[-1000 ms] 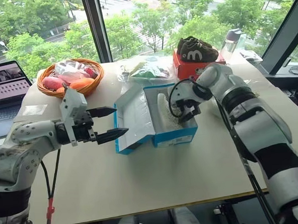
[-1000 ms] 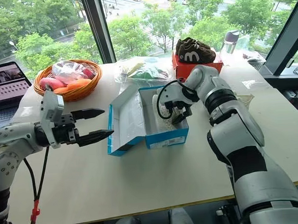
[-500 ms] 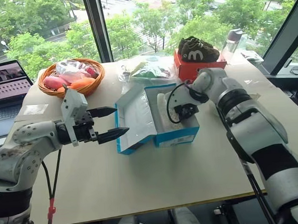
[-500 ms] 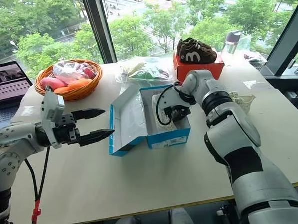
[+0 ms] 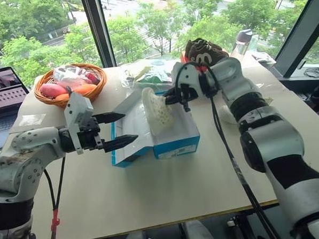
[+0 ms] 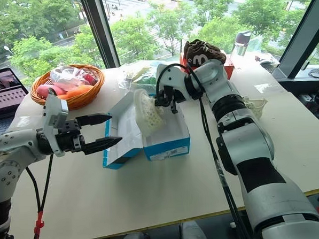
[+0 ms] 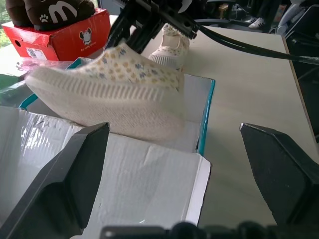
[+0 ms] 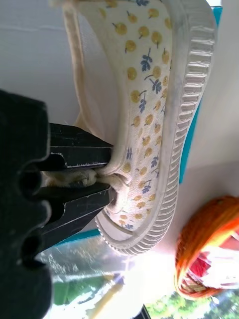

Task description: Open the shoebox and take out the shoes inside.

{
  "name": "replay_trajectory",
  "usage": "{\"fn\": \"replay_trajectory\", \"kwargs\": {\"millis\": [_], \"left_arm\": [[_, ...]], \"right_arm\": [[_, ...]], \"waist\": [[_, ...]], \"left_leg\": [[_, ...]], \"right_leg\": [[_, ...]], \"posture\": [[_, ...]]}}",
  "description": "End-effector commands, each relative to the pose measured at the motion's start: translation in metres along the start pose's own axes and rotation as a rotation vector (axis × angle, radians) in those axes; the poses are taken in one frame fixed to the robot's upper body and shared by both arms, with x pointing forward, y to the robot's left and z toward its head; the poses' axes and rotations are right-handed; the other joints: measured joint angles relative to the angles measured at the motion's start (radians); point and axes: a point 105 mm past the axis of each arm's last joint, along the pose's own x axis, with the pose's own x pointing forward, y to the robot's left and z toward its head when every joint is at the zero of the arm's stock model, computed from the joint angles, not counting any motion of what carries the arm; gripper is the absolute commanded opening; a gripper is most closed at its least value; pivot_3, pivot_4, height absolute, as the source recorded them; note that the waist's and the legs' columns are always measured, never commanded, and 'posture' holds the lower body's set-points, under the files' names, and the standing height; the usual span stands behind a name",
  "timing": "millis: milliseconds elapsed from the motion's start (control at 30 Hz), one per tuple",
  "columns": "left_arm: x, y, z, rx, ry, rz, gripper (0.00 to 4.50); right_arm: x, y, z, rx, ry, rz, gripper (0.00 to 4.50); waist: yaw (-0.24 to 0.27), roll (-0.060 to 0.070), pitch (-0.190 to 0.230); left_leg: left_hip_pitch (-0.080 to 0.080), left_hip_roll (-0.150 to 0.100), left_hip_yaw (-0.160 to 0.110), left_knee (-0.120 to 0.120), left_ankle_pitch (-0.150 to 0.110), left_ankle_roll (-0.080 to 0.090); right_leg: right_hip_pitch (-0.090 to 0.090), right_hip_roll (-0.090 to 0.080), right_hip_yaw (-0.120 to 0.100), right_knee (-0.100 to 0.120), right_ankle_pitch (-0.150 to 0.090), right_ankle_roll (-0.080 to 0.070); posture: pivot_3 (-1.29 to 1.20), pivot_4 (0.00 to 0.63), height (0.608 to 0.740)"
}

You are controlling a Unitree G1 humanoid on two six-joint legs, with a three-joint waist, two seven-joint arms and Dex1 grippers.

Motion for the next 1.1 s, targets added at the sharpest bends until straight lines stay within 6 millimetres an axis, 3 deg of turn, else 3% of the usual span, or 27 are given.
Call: {"fn": "replay_trajectory", "kwargs": {"millis": [33,167,233,333,467,567,700,867,1033,1100], "left_arm": [[-0.001,0.003,0.015,0.061,-0.013,-0.013,4.50],[0.002,0.005,0.018,0.069,-0.015,-0.040,4.50],[0.004,0.005,0.018,0.067,-0.013,-0.057,4.50],[0.013,0.003,0.014,0.060,-0.004,-0.112,4.50],[0.026,0.006,0.017,0.058,-0.034,-0.150,4.50],[0.035,0.005,0.016,0.051,-0.038,-0.191,4.50],[0.044,0.006,0.016,0.062,-0.042,-0.231,4.50],[0.051,0.005,0.016,0.070,-0.045,-0.270,4.50],[0.054,0.002,0.018,0.058,-0.075,-0.275,4.50],[0.053,0.003,0.020,0.055,-0.082,-0.258,4.50]], "right_arm": [[-0.018,-0.027,0.039,-0.080,-0.138,-0.142,0.01],[-0.059,-0.049,0.053,-0.121,-0.135,-0.275,0.01],[-0.085,-0.057,0.049,-0.150,-0.058,-0.350,0.01],[-0.151,-0.065,0.027,-0.157,0.152,-0.539,0.01],[-0.235,-0.041,-0.016,-0.038,0.454,-0.721,0.01],[-0.273,-0.009,-0.040,0.107,0.566,-0.795,0.01],[-0.299,0.038,-0.064,0.272,0.701,-0.796,0.01],[-0.294,0.089,-0.074,0.532,0.646,-0.713,0.01],[-0.301,0.145,-0.124,0.799,0.773,-0.660,0.01],[-0.304,0.153,-0.139,0.894,0.774,-0.712,0.01]], "waist": [[0.000,0.000,0.000],[0.004,0.000,0.001],[0.013,0.000,0.001],[0.035,0.000,0.001],[0.059,0.000,0.001],[0.059,0.000,0.001],[0.045,0.003,0.003],[0.033,0.003,0.003],[0.029,0.001,0.004],[0.028,0.001,0.004]], "left_leg": [[0.000,0.000,0.000,0.000,0.000,0.000],[0.000,0.000,0.000,0.000,0.000,0.000],[-0.002,-0.001,0.000,0.000,0.000,0.000],[-0.005,-0.001,0.000,0.000,0.000,-0.001],[-0.009,-0.002,0.000,0.000,-0.001,-0.001],[-0.011,-0.002,0.001,0.000,-0.001,0.000],[-0.011,-0.001,0.005,0.000,-0.001,0.000],[-0.004,0.001,0.008,0.000,-0.001,0.000],[0.007,0.002,0.010,0.002,-0.001,0.001],[0.010,0.002,0.010,0.002,-0.001,0.001]], "right_leg": [[0.000,0.000,0.000,0.000,0.000,0.000],[0.000,0.000,0.000,-0.001,0.000,0.000],[-0.001,-0.001,0.000,-0.001,0.000,0.000],[-0.002,-0.002,-0.001,-0.003,0.000,0.000],[-0.003,-0.002,-0.003,-0.006,-0.001,0.001],[-0.004,-0.002,-0.002,-0.006,-0.001,0.001],[-0.006,-0.002,0.003,-0.003,-0.001,0.001],[0.001,0.000,0.005,-0.002,-0.005,0.008],[0.019,0.001,0.006,-0.004,-0.006,0.010],[0.019,0.000,0.006,-0.006,-0.006,0.011]], "posture": [[0.00,0.150,0.740],[0.00,0.150,0.740],[0.00,0.150,0.740],[0.00,0.150,0.740],[0.00,0.150,0.740],[0.00,0.150,0.740],[0.00,0.150,0.740],[0.00,0.150,0.740],[0.00,0.150,0.740],[0.00,0.150,0.740]]}}
